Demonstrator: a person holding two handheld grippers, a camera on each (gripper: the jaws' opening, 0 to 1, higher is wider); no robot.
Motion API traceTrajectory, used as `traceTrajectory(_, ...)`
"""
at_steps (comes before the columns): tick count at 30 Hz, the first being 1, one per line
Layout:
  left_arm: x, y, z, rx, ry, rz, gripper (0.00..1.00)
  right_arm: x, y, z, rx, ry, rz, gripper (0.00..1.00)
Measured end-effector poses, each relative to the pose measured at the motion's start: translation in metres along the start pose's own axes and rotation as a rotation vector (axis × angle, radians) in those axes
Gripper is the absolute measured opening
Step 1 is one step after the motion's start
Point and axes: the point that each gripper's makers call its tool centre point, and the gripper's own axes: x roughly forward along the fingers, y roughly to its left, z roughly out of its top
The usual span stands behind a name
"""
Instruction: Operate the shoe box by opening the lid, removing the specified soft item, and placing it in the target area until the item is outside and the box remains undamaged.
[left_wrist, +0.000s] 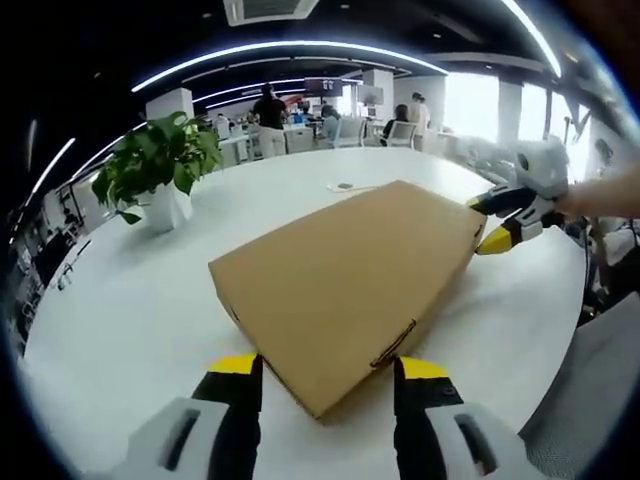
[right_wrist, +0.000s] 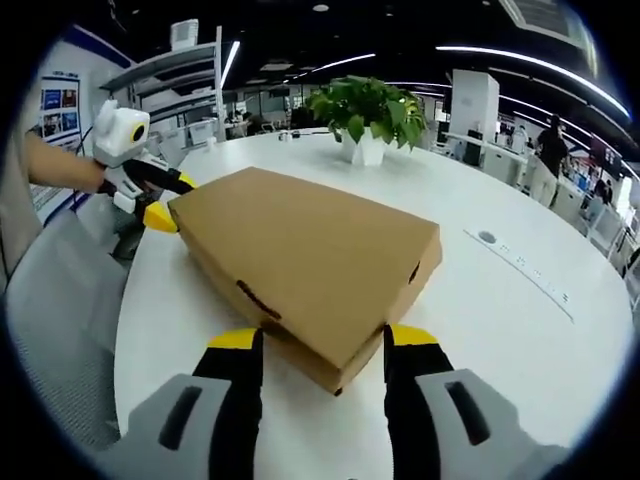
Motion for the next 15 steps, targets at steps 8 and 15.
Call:
traceTrajectory(8,-0.005,0.004,-0.004,0.023,0.014,-0.028,0.53,-0.002,0.011,-0.002,0.019,0.004,-0.029,0.44)
traceTrajectory(15,-0.011,0.008,-0.010,0.006,0.026,-0.053,0.51,-0.006,0.026,-0.003,0.047,-0.005,-0.057,0.44)
